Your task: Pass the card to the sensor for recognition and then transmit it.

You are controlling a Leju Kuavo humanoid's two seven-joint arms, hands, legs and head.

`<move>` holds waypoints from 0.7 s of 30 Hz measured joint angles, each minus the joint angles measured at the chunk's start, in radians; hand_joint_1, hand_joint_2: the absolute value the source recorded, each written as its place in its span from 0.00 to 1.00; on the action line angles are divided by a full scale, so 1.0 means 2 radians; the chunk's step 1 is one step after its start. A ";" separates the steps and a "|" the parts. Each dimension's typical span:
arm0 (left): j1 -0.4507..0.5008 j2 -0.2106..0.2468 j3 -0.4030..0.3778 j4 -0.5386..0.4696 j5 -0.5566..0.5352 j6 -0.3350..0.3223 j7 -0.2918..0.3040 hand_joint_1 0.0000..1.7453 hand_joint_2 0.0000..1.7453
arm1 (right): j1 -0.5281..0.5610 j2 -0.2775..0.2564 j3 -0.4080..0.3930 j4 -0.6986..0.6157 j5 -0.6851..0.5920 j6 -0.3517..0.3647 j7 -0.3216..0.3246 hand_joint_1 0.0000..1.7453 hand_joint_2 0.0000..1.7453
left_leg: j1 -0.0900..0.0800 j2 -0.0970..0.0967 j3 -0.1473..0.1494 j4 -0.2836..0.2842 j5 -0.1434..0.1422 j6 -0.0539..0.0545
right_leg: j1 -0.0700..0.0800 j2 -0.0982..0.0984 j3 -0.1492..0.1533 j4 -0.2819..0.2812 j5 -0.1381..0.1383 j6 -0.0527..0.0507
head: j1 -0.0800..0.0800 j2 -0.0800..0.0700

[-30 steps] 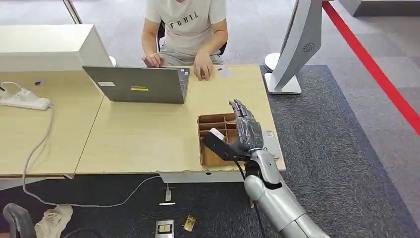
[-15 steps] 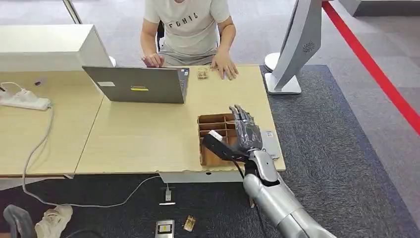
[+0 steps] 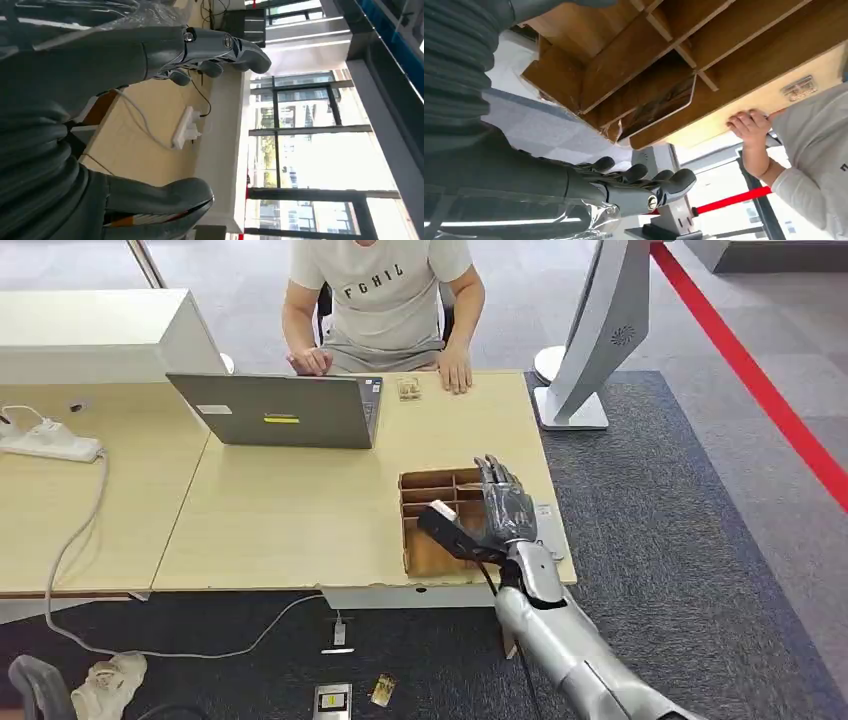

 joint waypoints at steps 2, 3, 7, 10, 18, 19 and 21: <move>0.000 0.000 0.000 0.000 0.002 0.000 0.000 0.00 1.00 | -0.001 -0.002 0.000 0.003 0.001 -0.007 0.005 0.01 1.00 | 0.000 0.000 0.000 0.000 0.000 0.000 | 0.000 0.000 0.000 0.000 0.000 0.000 | 0.000 0.000; 0.000 0.000 0.001 0.000 0.003 0.000 0.000 0.00 1.00 | -0.002 -0.003 0.000 0.004 0.001 -0.009 0.007 0.24 1.00 | 0.000 0.000 0.000 0.000 0.000 0.000 | 0.000 0.000 0.000 0.000 0.000 0.000 | 0.000 0.000; 0.000 0.000 0.001 0.000 -0.004 0.000 0.000 0.00 1.00 | -0.004 -0.006 0.000 0.011 0.002 -0.011 0.009 1.00 1.00 | 0.000 0.000 0.000 0.000 0.000 0.000 | 0.000 0.000 0.000 0.000 0.000 0.000 | 0.000 0.000; 0.000 0.000 0.001 0.000 -0.006 0.000 0.000 0.00 1.00 | -0.006 -0.006 0.000 0.014 0.003 -0.010 0.009 1.00 1.00 | 0.000 0.000 0.000 0.000 0.000 0.000 | 0.000 0.000 0.000 0.000 0.000 0.000 | 0.000 0.000; 0.000 0.000 0.001 0.000 -0.008 0.000 0.000 0.00 1.00 | -0.012 -0.006 0.000 0.024 0.006 -0.011 0.009 1.00 1.00 | 0.000 0.000 0.000 0.000 0.000 0.000 | 0.000 0.000 0.000 0.000 0.000 0.000 | 0.000 0.000; 0.000 0.000 0.001 0.000 -0.008 0.000 0.000 0.00 1.00 | -0.014 -0.006 0.000 0.025 0.006 -0.011 0.009 1.00 1.00 | 0.000 0.000 0.000 0.000 0.000 0.000 | 0.000 0.000 0.000 0.000 0.000 0.000 | 0.000 0.000; 0.000 0.000 0.001 0.000 -0.008 0.000 0.000 0.00 1.00 | -0.015 -0.006 0.000 0.027 0.006 -0.011 0.009 1.00 1.00 | 0.000 0.000 0.000 0.000 0.000 0.000 | 0.000 0.000 0.000 0.000 0.000 0.000 | 0.000 0.000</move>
